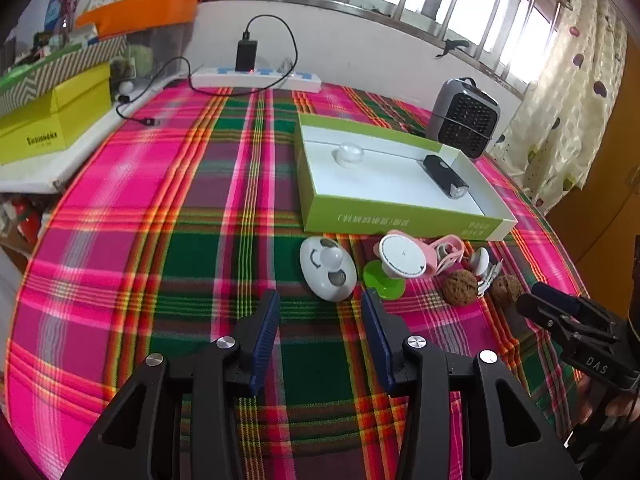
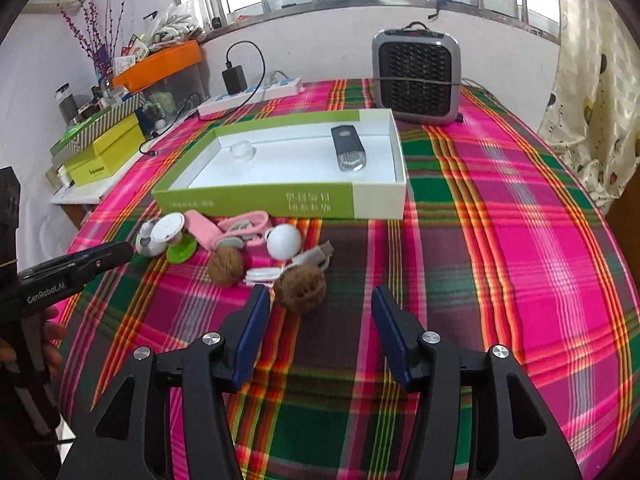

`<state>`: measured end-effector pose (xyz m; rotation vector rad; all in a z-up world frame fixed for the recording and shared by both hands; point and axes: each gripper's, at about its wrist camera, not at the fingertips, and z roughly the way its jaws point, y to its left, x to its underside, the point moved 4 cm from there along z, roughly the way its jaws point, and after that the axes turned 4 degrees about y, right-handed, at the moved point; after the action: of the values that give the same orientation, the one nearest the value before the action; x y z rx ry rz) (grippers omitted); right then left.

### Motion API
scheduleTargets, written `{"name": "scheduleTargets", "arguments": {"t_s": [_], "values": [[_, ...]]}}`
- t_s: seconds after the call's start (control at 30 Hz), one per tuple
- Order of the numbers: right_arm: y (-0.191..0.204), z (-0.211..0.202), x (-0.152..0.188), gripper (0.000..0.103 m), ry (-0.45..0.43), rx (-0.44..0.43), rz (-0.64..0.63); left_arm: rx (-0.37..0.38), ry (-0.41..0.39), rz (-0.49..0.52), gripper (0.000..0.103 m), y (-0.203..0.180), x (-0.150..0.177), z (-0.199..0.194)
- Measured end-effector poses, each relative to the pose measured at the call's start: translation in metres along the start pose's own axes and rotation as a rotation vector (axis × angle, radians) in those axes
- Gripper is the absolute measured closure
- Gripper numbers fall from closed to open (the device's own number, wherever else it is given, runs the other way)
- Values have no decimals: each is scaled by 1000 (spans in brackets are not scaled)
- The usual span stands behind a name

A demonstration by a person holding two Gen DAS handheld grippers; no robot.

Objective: Organize objects
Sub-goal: 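Withdraw both grippers from the box toward the remaining items, then grasp the white-grey round gadget with left gripper while right gripper grasps a walnut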

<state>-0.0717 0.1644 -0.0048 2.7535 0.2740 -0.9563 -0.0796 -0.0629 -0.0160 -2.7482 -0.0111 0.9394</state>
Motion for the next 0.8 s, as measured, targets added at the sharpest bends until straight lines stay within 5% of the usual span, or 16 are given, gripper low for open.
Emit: {"name": "scheduleTargets", "arguments": {"t_s": [0.8], "values": [[0,29,-11,44,64,47,-43,30,51,-55,61,2,-24,30]]}}
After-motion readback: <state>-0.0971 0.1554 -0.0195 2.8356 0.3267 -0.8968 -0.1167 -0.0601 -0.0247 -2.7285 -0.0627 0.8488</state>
